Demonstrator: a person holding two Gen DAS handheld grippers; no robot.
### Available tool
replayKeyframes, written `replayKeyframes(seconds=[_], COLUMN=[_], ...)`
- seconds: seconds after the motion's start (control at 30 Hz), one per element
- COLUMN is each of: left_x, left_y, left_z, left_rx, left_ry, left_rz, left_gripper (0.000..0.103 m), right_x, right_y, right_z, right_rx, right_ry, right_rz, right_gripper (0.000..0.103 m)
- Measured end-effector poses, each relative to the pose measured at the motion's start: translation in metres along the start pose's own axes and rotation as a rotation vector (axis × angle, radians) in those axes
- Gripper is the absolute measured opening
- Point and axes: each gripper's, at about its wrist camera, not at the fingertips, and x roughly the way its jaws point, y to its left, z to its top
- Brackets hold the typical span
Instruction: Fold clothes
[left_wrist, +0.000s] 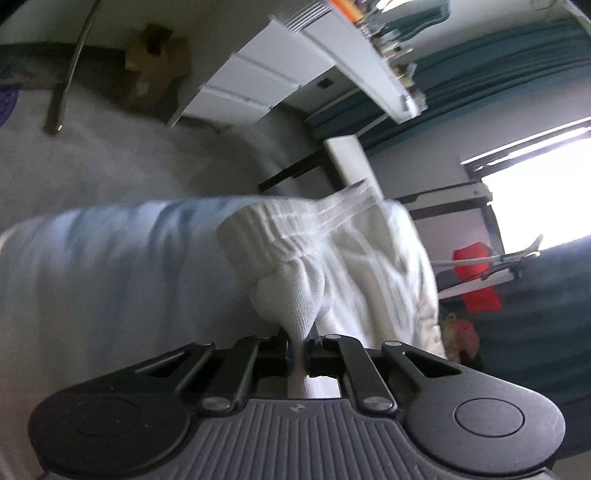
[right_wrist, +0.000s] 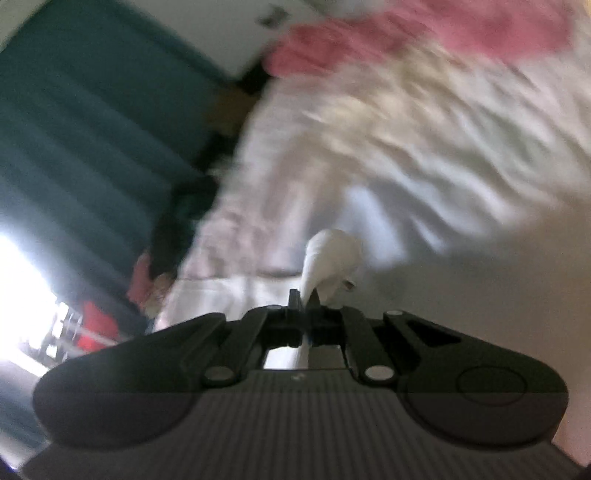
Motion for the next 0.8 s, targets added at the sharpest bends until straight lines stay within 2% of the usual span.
replayKeyframes(seconds=[0.13,0.2,0.33,0.43,0.53,0.63,0.7,0.8], left_x=[0.024,0.049,0.123,0.191,0.262,0.305,0.333,0.347], left_y=[-0.063,-0.097,-0.165,-0.201,-0.219,-0.223,-0.226,-0.227], left_z=[0.015,0.024,0.044,0.053,0.058,0.052,0.048,0.038], left_rx=[0.076,0.119,0.196,0.246,0.243,0.288,0.320,0.366], left_ry=[-0.060,-0.083,-0.122,-0.122,-0.085,-0.073,-0.066,-0.088], left_rz=[-0.030,-0.010,0.035,0.081,0.150,0.204,0.240,0.259], left_gripper=[0.006,0.006,0.007,0.007,0.007,0.008,0.009,0.012], right_x=[0.015,0.033,0.098,0.163,0.237,0.301,0.330,0.355], right_y=[0.049,0.082,0.152,0.196,0.218,0.224,0.223,0.223], right_z=[0.022,0.028,0.027,0.013,-0.009,-0.031,-0.042,-0.053], right_rx=[-0.051,-0.097,-0.218,-0.311,-0.372,-0.429,-0.464,-0.524], right_ry=[-0.017,-0.035,-0.076,-0.099,-0.082,-0.049,-0.028,-0.006], right_rz=[0.057,0.073,0.081,0.049,-0.015,-0.069,-0.087,-0.087], right_gripper=[0.005,0.005,0.005,0.005,0.005,0.005,0.005,0.006])
